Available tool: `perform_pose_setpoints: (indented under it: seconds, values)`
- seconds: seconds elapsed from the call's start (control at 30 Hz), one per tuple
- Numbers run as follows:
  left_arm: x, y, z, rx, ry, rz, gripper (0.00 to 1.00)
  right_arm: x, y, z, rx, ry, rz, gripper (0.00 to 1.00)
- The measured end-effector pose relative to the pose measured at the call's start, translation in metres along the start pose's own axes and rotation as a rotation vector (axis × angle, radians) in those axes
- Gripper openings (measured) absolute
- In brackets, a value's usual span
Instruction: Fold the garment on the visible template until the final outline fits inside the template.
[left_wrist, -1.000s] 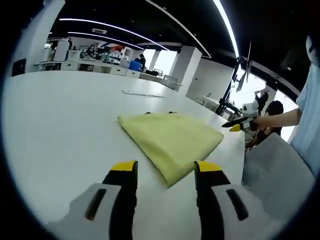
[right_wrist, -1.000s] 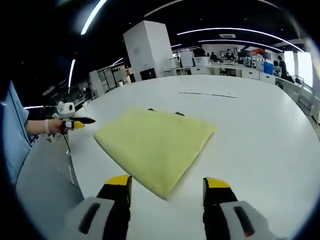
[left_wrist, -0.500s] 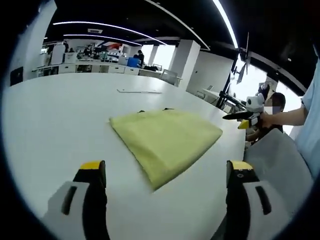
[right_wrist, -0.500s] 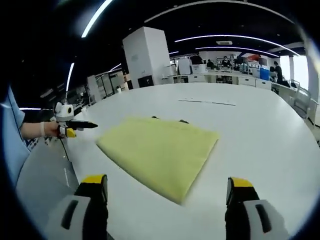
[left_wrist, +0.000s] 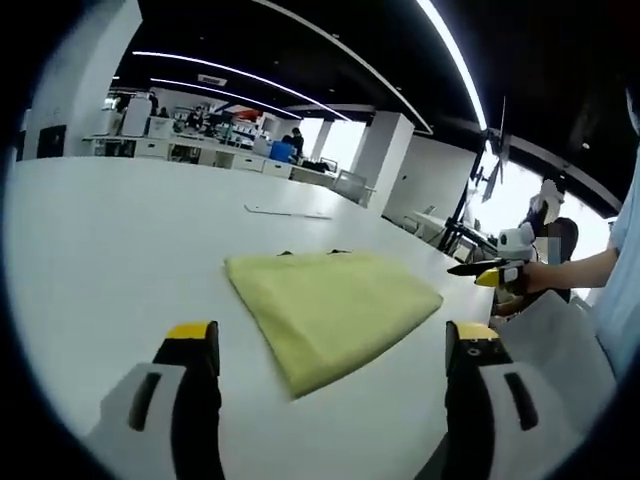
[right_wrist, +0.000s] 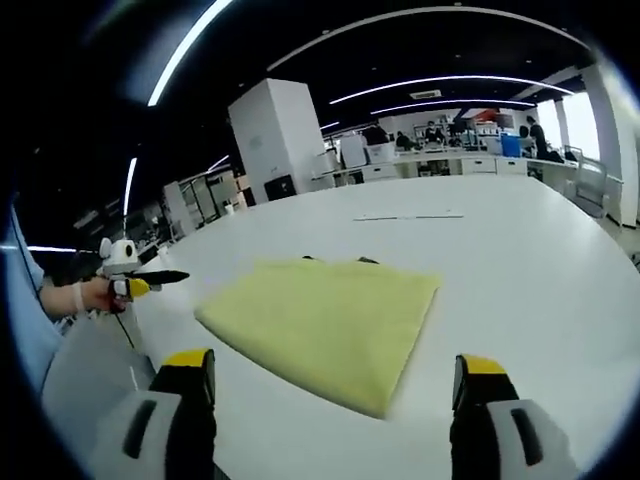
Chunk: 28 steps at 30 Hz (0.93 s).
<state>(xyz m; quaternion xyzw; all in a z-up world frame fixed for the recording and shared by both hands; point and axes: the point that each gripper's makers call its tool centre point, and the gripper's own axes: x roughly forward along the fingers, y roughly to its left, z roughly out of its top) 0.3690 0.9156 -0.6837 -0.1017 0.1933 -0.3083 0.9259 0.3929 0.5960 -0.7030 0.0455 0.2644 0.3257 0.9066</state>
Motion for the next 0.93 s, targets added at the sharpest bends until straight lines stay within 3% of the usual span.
perform_pose_setpoints:
  seconds: [0.27, 0.6, 0.93]
  values:
    - [0.003, -0.01, 0.006, -0.029, -0.048, -0.01, 0.89, -0.009, 0.006, 0.012, 0.024, -0.042, 0.005, 1.0]
    - [0.012, -0.021, -0.012, -0.014, -0.006, -0.033, 0.87, -0.008, 0.005, 0.017, 0.075, -0.11, -0.022, 1.0]
    - [0.015, -0.026, -0.003, -0.047, -0.033, -0.05, 0.87, -0.014, 0.001, 0.03, 0.127, -0.198, -0.036, 1.0]
